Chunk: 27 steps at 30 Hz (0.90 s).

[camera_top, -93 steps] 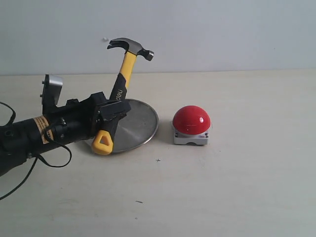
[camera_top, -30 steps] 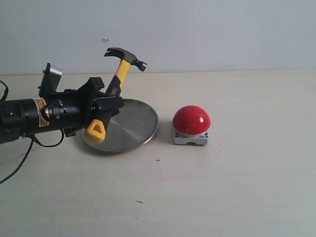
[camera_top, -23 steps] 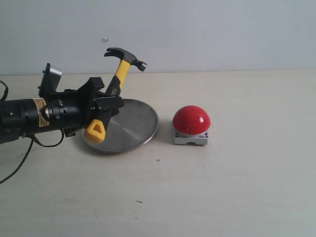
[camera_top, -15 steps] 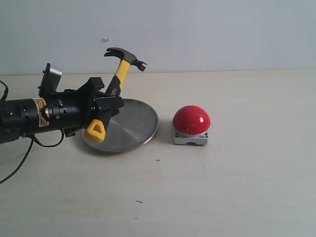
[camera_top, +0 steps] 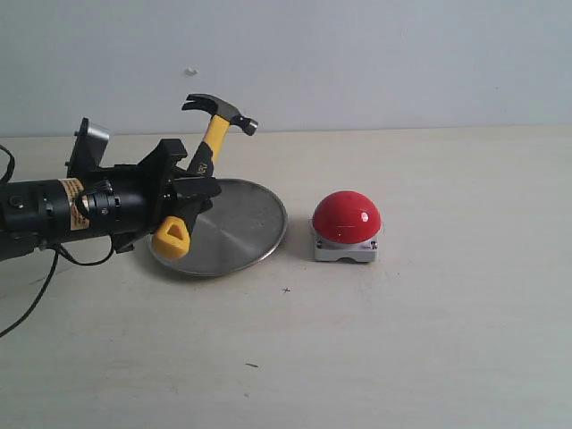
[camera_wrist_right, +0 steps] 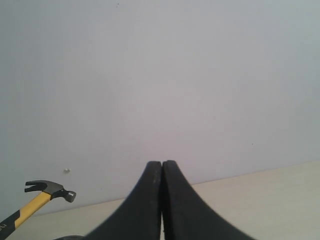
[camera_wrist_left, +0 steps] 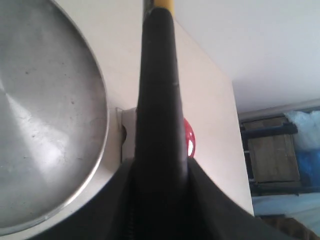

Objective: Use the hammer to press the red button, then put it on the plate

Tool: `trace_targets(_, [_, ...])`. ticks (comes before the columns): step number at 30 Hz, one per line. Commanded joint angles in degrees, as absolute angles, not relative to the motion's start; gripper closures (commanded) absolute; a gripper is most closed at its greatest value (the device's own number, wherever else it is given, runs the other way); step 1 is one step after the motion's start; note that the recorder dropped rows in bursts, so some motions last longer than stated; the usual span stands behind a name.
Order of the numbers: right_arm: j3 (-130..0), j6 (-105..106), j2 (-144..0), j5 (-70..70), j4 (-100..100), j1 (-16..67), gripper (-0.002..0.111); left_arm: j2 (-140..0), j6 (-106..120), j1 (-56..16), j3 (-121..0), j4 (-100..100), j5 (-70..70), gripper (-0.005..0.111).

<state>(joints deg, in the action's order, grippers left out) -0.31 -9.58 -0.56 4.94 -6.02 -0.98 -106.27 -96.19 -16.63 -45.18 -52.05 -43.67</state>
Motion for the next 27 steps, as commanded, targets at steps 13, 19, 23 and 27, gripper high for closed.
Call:
trace_targets(13, [0.0, -9.1, -0.3, 5.3, -5.9, -1.3, 0.108, -105.4, -86.7, -21.1, -42.2, -28.1, -40.1, 0.107])
trace_targets(19, [0.0, -9.1, -0.3, 5.3, -5.9, -1.3, 0.108, -108.3, -85.7, -21.2, -43.1, -27.8, -39.4, 0.107])
trace_targets(23, [0.0, -9.1, -0.3, 5.3, -5.9, -1.3, 0.108, -111.8, -85.7, -21.2, -44.8, -28.0, -40.6, 0.107])
trace_targets(27, [0.0, -9.1, -0.3, 5.3, -5.9, -1.3, 0.108, -114.0, -86.0, -21.7, -47.2, -28.1, -42.2, 0.107])
